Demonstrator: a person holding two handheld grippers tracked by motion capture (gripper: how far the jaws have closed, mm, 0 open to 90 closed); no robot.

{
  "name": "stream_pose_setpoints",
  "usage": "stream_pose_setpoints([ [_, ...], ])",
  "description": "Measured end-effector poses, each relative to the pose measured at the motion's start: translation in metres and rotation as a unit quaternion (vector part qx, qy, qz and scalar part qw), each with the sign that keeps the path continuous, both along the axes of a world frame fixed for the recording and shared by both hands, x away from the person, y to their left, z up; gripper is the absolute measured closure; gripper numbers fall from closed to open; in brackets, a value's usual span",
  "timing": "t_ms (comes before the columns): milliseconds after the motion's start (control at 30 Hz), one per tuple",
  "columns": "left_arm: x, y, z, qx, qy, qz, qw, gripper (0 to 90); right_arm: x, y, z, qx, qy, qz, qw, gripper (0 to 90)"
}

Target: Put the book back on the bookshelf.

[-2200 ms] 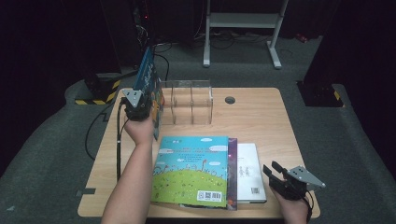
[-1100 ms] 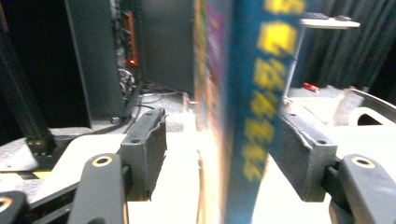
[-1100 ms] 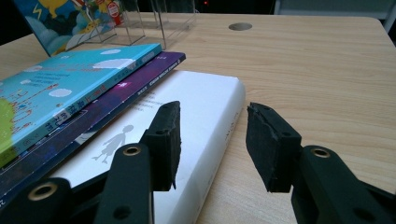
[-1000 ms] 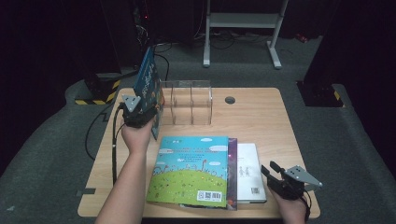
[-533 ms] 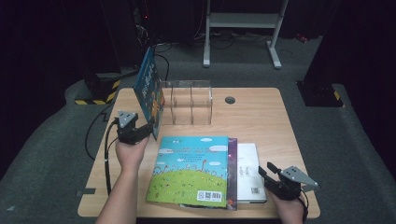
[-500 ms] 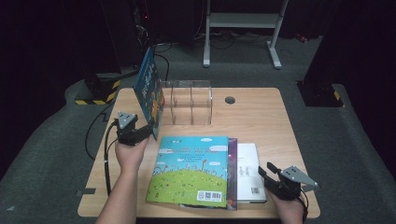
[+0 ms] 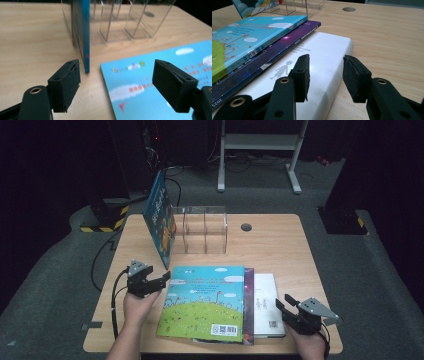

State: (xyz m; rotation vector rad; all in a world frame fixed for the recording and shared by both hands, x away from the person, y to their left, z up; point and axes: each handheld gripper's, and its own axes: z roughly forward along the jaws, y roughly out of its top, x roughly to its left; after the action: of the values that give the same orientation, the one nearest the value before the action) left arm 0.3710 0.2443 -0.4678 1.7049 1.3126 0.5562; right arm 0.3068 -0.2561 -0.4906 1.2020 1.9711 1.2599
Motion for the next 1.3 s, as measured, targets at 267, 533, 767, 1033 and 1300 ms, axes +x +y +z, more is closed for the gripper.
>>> stream_pose_setpoints([
  [267,-0.020,-0.010,-0.025,0.015,0.045,-0.021,0.9987,17.7,0.000,0.006,0.002,-0.004,0.000,0.034,0.9994,55.5],
  [533,-0.023,-0.008,-0.043,0.000,0.062,-0.046,0.9970,14.6,0.005,0.014,0.008,0.001,0.015,0.028,0.9995,50.2],
  [767,-0.023,-0.012,-0.048,0.012,0.077,-0.072,0.9943,14.4,0.012,0.025,0.013,-0.029,0.020,0.036,0.9987,47.3],
  [1033,-0.025,-0.014,-0.052,0.008,0.093,-0.079,0.9925,11.5,0.016,0.048,0.021,-0.043,0.025,0.058,0.9971,40.3],
  [1300,-0.023,-0.014,-0.055,0.009,0.106,-0.084,0.9908,10.7,0.023,0.062,0.019,-0.046,0.045,0.077,0.9949,45.8],
])
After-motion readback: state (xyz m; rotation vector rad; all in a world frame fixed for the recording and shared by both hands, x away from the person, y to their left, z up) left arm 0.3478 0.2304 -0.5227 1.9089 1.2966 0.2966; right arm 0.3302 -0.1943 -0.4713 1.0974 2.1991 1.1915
